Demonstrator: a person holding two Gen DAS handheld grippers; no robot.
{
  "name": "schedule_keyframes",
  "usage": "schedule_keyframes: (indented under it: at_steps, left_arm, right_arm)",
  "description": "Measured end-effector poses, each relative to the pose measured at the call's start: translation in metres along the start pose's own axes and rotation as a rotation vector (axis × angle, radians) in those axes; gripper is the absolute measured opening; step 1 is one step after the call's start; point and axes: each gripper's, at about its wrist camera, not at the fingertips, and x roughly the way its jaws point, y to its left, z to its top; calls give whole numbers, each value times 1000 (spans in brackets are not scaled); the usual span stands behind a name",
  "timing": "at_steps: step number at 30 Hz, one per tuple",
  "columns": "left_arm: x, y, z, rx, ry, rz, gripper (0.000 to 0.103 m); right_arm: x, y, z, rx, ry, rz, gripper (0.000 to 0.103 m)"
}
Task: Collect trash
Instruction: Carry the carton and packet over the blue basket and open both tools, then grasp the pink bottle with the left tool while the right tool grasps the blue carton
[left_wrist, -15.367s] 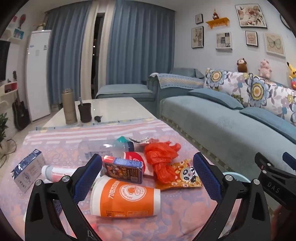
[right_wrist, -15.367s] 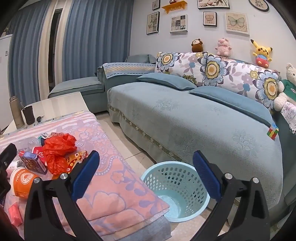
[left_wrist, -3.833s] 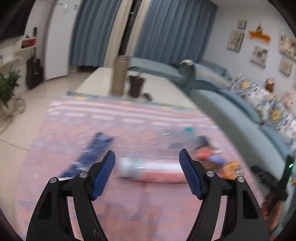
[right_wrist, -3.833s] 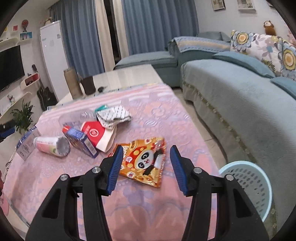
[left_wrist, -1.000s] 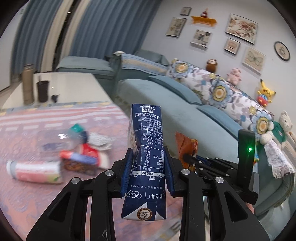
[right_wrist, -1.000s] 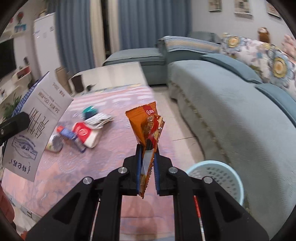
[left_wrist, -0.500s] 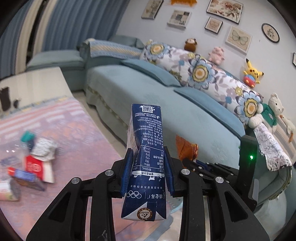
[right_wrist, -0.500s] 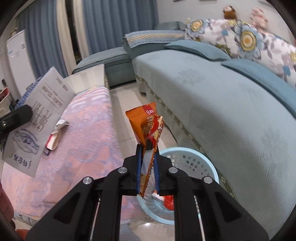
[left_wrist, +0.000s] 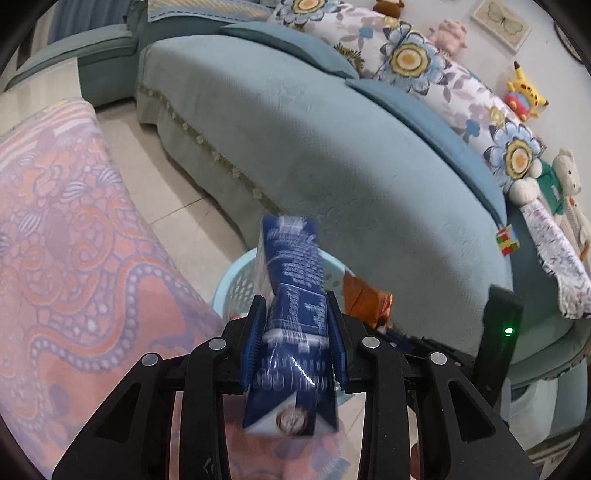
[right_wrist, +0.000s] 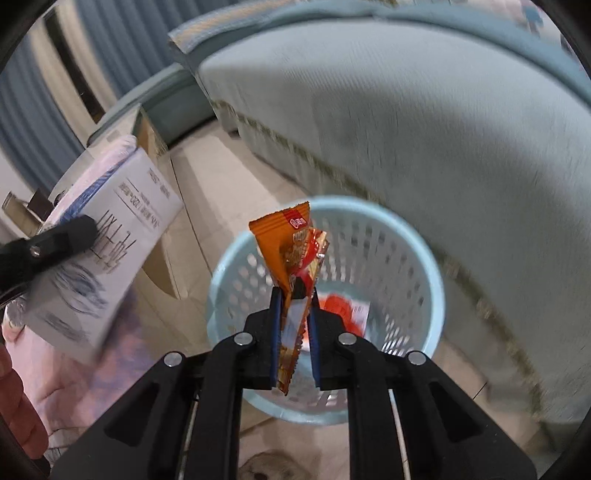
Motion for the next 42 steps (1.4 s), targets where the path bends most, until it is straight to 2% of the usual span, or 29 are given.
schedule_keyframes:
  at_steps: [1, 3, 5, 8, 16, 20, 22, 26, 29, 32, 34, 36, 42]
  left_arm:
    - [0, 2, 0, -7, -2, -5, 43]
    - [-3, 7, 0, -25, -12, -19, 50]
    - [-6, 9, 0, -27, -21, -11, 50]
    - [-14, 9, 1, -28, -40, -9, 50]
    - [-39, 5, 0, -13, -86, -13, 50]
    - [-62, 4, 0, -13, -128, -9, 50]
    - [-84, 5, 0, -17, -171, -9, 50]
    - [-141, 17, 0, -47, -271, 2, 50]
    - [-179, 36, -8, -84, -329, 18, 50]
    - [-221, 65, -26, -132, -393, 81, 50]
    - [-246, 86, -41, -158, -431, 161, 52]
    - [-266, 112, -56, -193, -443, 246, 52]
    - [-314, 191, -98, -298, -467, 432, 52]
  right_arm:
    - [5, -3, -1, 6, 11, -4, 12]
    - [9, -7, 1, 15, 21, -20, 25]
    - [7, -11, 1, 33, 17, -12, 30]
    - [1, -18, 2, 55, -2, -13, 50]
    - [-15, -14, 7, 51, -40, 6, 50]
    - [-38, 4, 11, 22, -92, 26, 50]
    - [-53, 20, 14, -5, -126, 47, 50]
    - [-94, 76, 23, -115, -225, 113, 50]
    - [-118, 122, 22, -195, -287, 174, 57]
    - [-129, 171, 13, -274, -323, 238, 63]
    - [-128, 196, 6, -314, -325, 265, 65]
    - [-120, 226, -6, -366, -316, 296, 72]
    - [-80, 276, -33, -448, -272, 331, 73]
